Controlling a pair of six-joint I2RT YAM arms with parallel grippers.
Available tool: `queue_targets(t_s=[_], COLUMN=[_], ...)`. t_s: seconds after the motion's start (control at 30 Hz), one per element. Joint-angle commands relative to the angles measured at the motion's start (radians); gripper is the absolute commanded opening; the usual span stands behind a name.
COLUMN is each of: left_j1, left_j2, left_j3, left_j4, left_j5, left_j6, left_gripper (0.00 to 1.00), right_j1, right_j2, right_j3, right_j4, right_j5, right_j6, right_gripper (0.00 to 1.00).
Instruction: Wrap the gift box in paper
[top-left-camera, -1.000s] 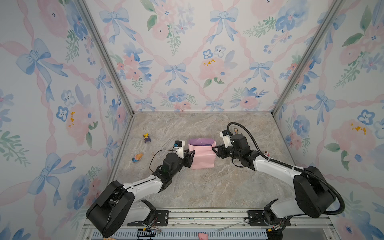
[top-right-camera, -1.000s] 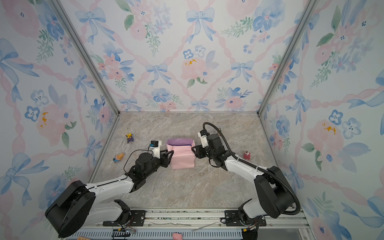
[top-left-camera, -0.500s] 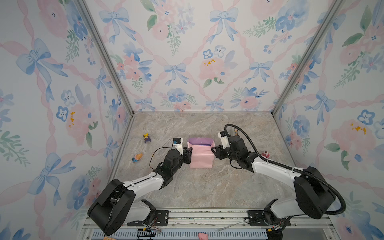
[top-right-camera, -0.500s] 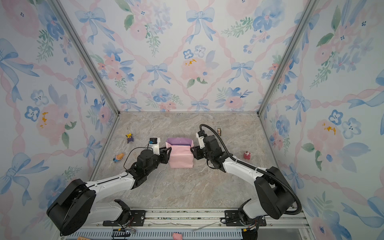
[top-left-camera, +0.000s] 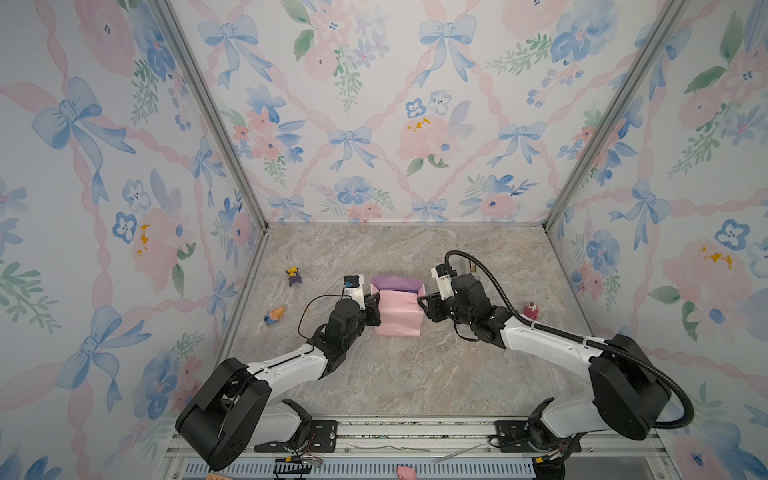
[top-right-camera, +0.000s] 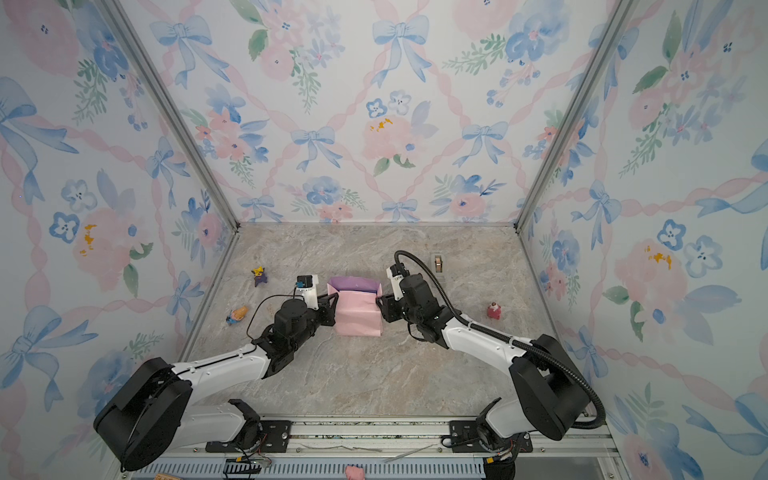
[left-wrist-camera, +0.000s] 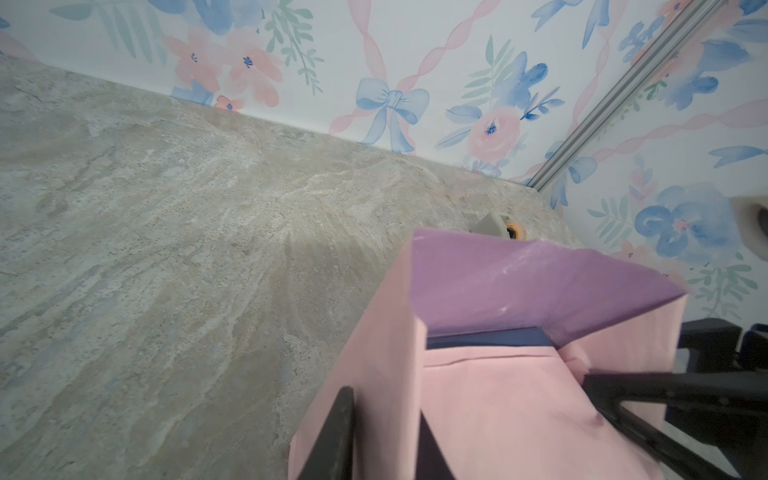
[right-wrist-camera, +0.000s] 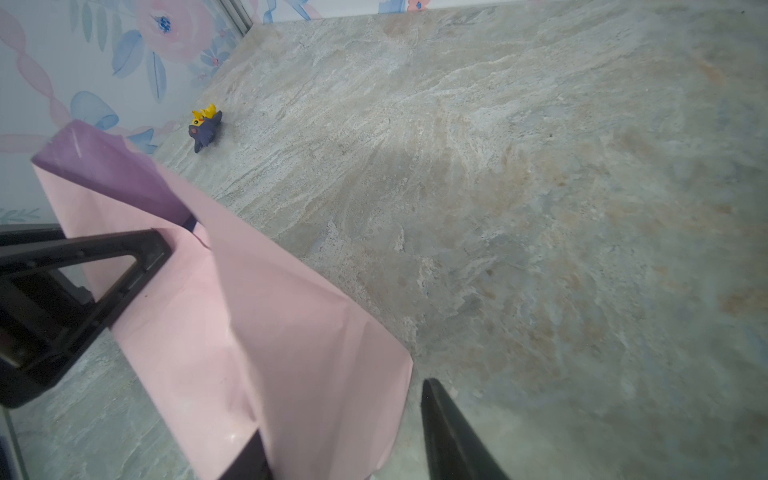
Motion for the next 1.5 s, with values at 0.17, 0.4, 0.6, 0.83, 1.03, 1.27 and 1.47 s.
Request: queue_targets(t_s=[0.17,0.4,0.6,0.83,1.03,1.27,1.47], left_j1=[-0.042,-0.042,-0.042,-0.043,-0.044,-0.044,-0.044], left_j2=[0.001,-0.016,-0.024,-0.021,-0.021,-0.017,-0.017], left_j3=[0.025,0.019,0.017,0.016,0.018,0.019,0.024], left_j4=[-0.074,-0.094,-0.101,-0.101,-0.100,-0.100,-0.100], left_j5=[-0.039,-0.069,-0.072,-0.070,-0.071,-0.066,-0.055], left_j6=[0.031,0.044,0.054,0.054,0.050,0.051,0.046], left_gripper=[0.16,0.14,0.14,0.15,0.15,0.15,0.16], right_j1=[0.028,-0.003,-0.118,-0.175,-0.111,-0.083,-0.069], right_j2=[0.012,-0.162,-0.283,-0.223,-0.117,-0.040,0.027], right_j3=[0.032,-0.038,-0.142,-0.118,-0.047,-0.009,0.029], right_j4=[0.004,0.021,0.110,0.022,0.005,0.059,0.041], right_j5=[0.016,-0.106,-0.263,-0.233,-0.210,-0.216,-0.217], right_j6=[-0.016,-0.015,0.117,0.188,0.163,0.169,0.154], right_gripper=[0.42,0.57,0.59,0.59,0.60,0.60,0.61])
